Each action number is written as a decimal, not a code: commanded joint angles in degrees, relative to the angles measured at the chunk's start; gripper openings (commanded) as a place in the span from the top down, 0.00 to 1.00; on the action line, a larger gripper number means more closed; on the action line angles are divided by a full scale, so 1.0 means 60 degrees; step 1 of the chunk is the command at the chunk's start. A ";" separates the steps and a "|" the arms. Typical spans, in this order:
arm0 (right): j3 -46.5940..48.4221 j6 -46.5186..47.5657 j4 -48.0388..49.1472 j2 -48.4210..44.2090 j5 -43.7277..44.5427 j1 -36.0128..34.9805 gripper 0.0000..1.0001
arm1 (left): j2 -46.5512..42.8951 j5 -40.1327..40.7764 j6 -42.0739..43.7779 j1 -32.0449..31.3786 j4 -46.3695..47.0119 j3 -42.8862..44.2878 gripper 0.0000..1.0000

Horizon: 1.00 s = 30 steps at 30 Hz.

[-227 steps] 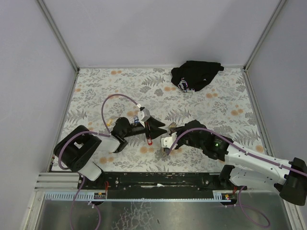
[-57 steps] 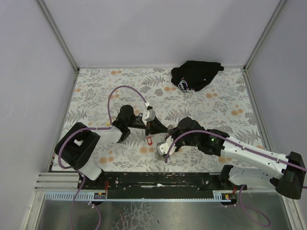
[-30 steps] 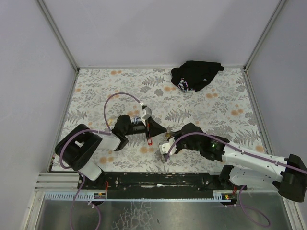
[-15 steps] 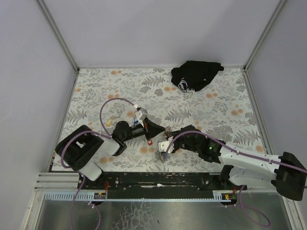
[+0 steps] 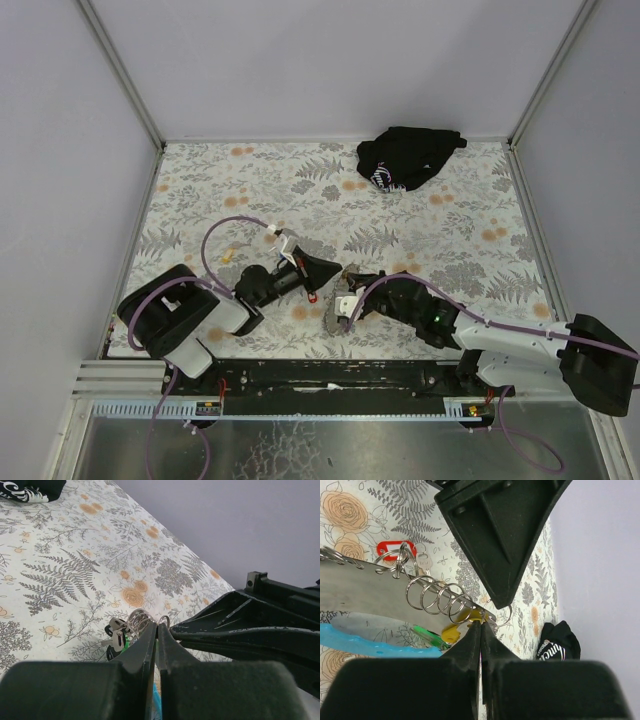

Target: Put the keys on the keyring

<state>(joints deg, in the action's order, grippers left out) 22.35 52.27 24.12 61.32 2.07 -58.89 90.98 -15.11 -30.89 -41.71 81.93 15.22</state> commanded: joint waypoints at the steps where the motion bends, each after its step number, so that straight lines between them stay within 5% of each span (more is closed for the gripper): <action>1: -0.0215 -0.0353 0.0644 -0.0327 -0.0135 -0.0082 1.00 | -0.0137 0.1038 -0.0310 -0.0021 0.1579 0.0011 1.00; 15: 0.1843 0.1566 -0.3015 -0.0758 -0.0157 -0.0078 1.00 | -0.0314 -0.0136 0.1055 0.0027 0.1525 -0.0309 0.73; 30: 0.3081 0.2489 -0.5068 -0.0614 -0.0769 -0.0073 1.00 | 0.0057 -0.5429 0.3622 0.1618 -0.0820 0.1424 0.56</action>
<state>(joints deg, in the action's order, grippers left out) 36.64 64.71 -4.45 57.76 -0.78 -58.89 90.28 -36.42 -16.53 -33.10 81.69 19.77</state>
